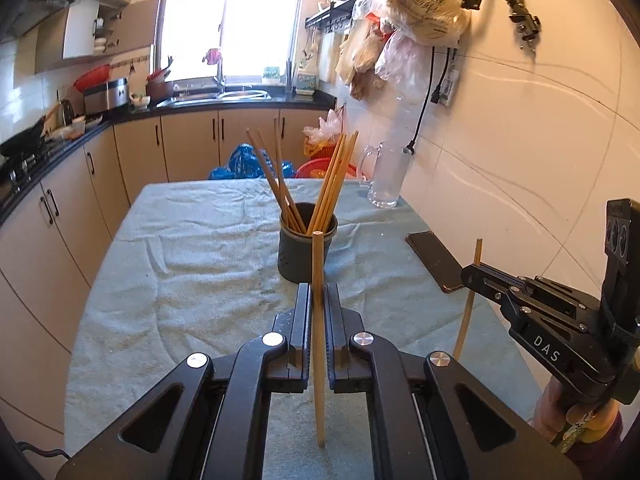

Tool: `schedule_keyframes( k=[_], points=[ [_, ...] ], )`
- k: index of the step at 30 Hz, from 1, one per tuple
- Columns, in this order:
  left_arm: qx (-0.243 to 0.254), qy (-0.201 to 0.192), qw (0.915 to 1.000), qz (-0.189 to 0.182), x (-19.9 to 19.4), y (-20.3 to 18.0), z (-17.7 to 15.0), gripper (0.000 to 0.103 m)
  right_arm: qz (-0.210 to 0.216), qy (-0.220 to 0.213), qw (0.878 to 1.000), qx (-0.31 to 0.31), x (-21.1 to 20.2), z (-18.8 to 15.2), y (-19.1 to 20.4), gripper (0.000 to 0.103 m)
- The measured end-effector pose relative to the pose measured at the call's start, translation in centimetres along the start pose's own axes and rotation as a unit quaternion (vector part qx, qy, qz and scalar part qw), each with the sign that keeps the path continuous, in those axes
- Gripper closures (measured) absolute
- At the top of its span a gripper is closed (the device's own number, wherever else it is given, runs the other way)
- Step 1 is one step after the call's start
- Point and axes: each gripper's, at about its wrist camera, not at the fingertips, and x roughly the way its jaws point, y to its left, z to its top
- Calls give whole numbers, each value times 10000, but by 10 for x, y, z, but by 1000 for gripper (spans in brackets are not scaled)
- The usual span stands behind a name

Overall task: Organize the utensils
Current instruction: 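Lift both held chopsticks up toward the black cup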

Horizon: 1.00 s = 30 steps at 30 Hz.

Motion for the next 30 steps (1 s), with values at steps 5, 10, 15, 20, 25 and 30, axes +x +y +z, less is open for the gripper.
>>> schedule_keyframes(
  k=[5, 10, 15, 20, 25, 30],
  points=[
    [150, -135, 9998, 85, -10, -9, 3, 98, -15, -144, 9999, 7, -11, 4, 1, 96],
    [241, -222, 9993, 161, -16, -13, 5, 98, -72, -260, 9996, -16, -16, 9, 3, 96],
    [254, -212, 9992, 204, -16, -11, 7, 98, -80, -326, 9994, -54, -20, 11, 5, 96],
    [273, -178, 9991, 262, -15, -10, 9, 98, -78, -371, 9993, -68, -21, 15, 5, 96],
    [294, -151, 9990, 315, -13, -7, 12, 98, -79, -399, 9991, -80, -23, 19, 4, 96],
    [335, -164, 9986, 363, -13, -8, 15, 98, -78, -404, 9991, -83, -23, 21, 5, 96]
  ],
)
